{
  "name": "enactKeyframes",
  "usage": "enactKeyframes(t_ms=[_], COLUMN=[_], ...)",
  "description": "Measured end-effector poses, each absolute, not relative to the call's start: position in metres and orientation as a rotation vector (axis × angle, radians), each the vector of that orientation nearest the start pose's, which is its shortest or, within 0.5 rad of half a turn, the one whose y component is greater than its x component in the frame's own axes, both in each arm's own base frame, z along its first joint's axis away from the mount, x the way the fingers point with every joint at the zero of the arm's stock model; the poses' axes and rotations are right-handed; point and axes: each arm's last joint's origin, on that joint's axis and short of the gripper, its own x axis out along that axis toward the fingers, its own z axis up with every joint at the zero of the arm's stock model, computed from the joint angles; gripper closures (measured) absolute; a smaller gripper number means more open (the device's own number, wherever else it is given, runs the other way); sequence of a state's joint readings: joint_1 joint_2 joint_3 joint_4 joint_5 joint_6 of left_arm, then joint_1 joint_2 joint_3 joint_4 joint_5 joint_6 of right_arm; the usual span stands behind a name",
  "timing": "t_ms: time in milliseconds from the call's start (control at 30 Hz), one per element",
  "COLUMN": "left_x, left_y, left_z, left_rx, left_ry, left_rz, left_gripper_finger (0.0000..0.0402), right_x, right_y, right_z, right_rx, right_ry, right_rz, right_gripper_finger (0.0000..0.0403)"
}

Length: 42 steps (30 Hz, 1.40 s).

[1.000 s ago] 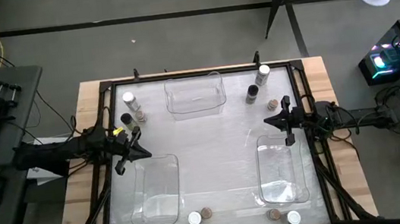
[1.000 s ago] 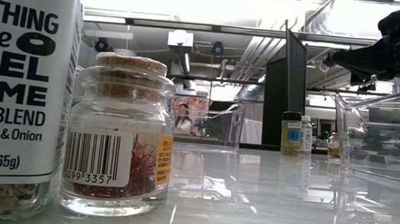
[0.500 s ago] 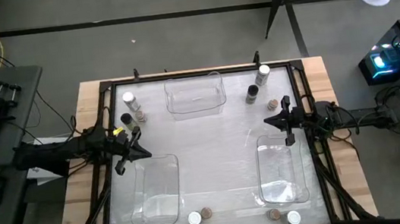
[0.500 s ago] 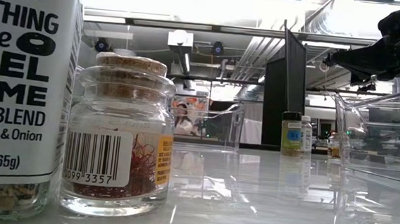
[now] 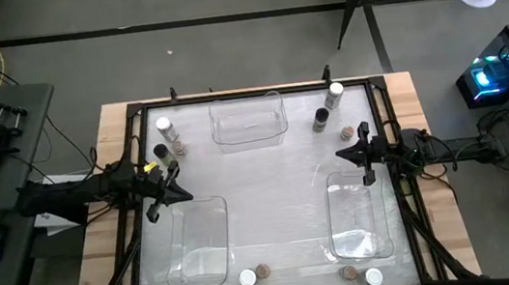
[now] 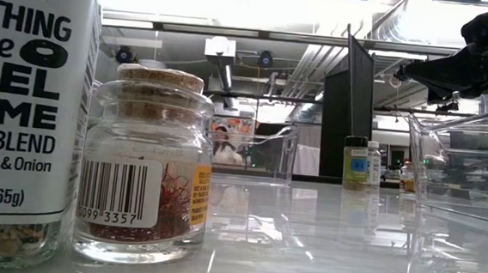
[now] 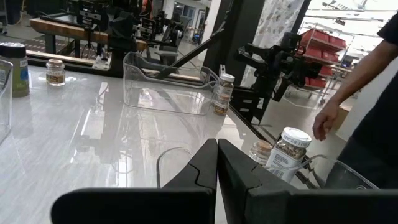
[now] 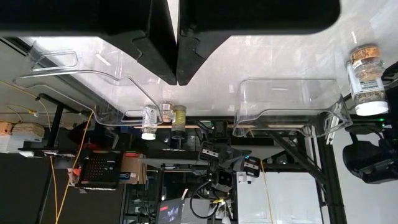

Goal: Sort spices by type

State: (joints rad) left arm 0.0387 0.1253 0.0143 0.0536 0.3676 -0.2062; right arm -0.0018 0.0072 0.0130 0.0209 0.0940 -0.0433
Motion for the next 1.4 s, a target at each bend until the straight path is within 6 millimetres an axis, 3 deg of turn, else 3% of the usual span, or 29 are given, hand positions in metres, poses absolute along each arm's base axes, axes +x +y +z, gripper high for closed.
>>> enactKeyframes(t_ms=[1133,1233,1400], left_x=[0.103,0.103,0.098], left_y=[-0.006,-0.007,-0.006], left_z=[0.164,0.173,0.205], left_rx=[-0.216,-0.252,-0.531], left_ry=[0.089,0.006,-0.300], left_rz=[-0.322,-0.341,-0.338], left_gripper_finger=[0.0401,0.0401,0.0401], right_x=[0.097,0.097,0.097], right_y=[-0.003,-0.003,-0.003], right_z=[0.169,0.169,0.169], right_rx=[-0.041,-0.042,-0.042], right_ry=[-0.025,-0.025,-0.025], right_rz=[-0.096,-0.097,-0.097], right_gripper_finger=[0.0402,0.0402,0.0402])
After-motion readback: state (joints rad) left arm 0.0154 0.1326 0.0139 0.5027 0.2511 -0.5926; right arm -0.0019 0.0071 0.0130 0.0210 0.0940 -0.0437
